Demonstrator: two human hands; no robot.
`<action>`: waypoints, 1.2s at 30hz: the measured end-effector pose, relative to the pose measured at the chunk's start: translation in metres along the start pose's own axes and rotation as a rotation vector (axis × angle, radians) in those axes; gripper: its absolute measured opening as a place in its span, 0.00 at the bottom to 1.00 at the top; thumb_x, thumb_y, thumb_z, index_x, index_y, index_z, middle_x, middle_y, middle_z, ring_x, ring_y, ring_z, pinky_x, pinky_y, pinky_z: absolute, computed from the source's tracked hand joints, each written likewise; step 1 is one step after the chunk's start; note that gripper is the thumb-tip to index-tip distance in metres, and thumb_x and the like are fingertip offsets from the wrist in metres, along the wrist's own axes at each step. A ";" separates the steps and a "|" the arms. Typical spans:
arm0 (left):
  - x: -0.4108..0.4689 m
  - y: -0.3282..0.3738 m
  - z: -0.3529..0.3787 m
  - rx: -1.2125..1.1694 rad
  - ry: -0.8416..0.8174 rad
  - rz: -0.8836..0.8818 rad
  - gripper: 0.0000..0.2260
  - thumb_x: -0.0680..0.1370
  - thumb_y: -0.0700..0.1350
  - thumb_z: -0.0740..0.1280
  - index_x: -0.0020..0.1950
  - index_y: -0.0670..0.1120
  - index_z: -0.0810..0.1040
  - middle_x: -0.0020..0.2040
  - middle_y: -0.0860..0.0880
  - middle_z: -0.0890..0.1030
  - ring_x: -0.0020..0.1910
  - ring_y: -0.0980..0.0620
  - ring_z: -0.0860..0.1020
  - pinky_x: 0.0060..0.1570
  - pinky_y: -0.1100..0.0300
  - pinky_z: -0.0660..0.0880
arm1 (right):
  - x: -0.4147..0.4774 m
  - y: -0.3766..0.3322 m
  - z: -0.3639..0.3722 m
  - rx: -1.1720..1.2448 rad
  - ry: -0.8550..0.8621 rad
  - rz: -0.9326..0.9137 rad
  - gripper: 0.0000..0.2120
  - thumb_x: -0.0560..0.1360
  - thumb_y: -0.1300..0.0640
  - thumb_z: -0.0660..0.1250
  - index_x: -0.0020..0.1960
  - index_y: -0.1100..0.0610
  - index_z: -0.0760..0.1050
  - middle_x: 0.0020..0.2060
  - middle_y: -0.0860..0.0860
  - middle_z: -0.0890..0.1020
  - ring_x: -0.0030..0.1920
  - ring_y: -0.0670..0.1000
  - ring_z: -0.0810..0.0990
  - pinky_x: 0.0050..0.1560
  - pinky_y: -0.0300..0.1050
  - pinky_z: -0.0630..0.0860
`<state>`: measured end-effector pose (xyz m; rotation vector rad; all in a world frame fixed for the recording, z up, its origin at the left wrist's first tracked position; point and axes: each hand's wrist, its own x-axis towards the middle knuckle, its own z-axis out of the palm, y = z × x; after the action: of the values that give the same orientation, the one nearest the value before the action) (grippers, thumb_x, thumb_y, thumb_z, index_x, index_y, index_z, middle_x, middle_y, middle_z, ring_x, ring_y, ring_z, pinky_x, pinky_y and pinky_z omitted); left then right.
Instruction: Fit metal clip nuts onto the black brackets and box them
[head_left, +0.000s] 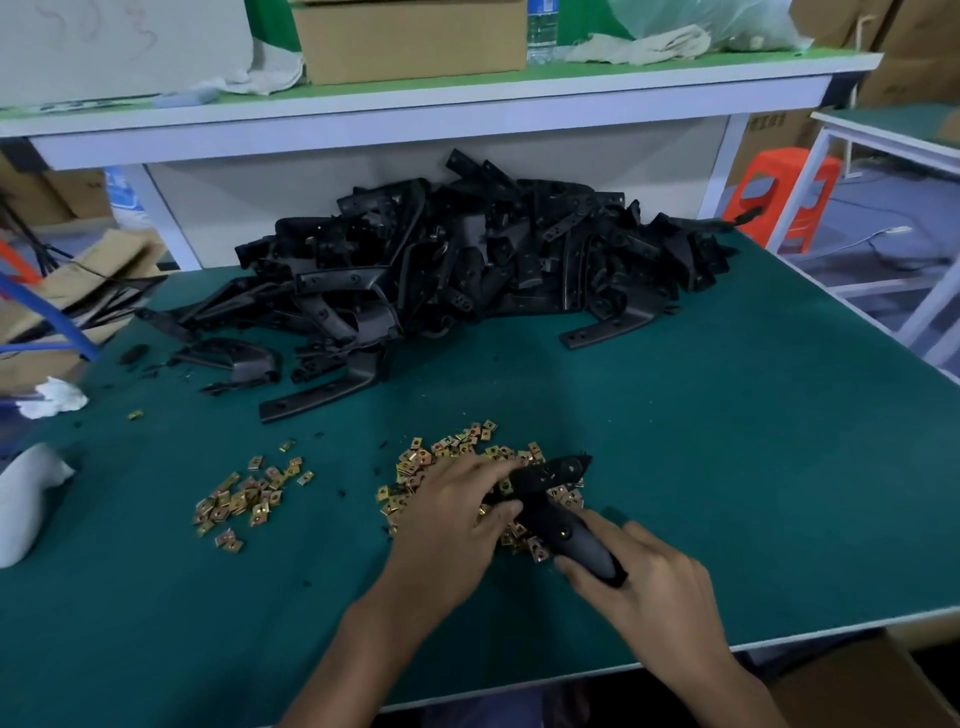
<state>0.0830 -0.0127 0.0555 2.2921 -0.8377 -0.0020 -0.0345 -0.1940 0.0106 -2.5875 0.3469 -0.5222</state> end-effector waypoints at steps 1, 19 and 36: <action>0.001 -0.001 0.000 0.002 -0.013 0.017 0.16 0.81 0.50 0.67 0.69 0.53 0.77 0.59 0.61 0.76 0.60 0.62 0.67 0.58 0.77 0.57 | -0.001 0.000 0.000 -0.001 -0.001 0.006 0.23 0.70 0.33 0.68 0.63 0.36 0.76 0.34 0.44 0.75 0.31 0.47 0.79 0.28 0.44 0.72; 0.061 -0.081 -0.046 0.121 -0.034 -0.314 0.02 0.79 0.46 0.69 0.47 0.51 0.78 0.45 0.54 0.82 0.47 0.53 0.80 0.47 0.58 0.76 | 0.003 -0.009 -0.001 0.018 0.051 0.051 0.22 0.67 0.38 0.71 0.60 0.41 0.83 0.32 0.45 0.76 0.32 0.51 0.80 0.29 0.48 0.74; 0.050 0.007 -0.023 -0.538 -0.264 -0.184 0.09 0.82 0.40 0.67 0.53 0.52 0.86 0.48 0.54 0.87 0.48 0.61 0.82 0.48 0.71 0.75 | 0.002 -0.006 0.001 -0.083 0.061 -0.038 0.22 0.69 0.34 0.65 0.58 0.41 0.82 0.33 0.46 0.77 0.30 0.50 0.80 0.25 0.43 0.72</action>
<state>0.1233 -0.0309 0.0884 1.8645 -0.6509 -0.5554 -0.0317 -0.1891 0.0139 -2.6674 0.3475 -0.6130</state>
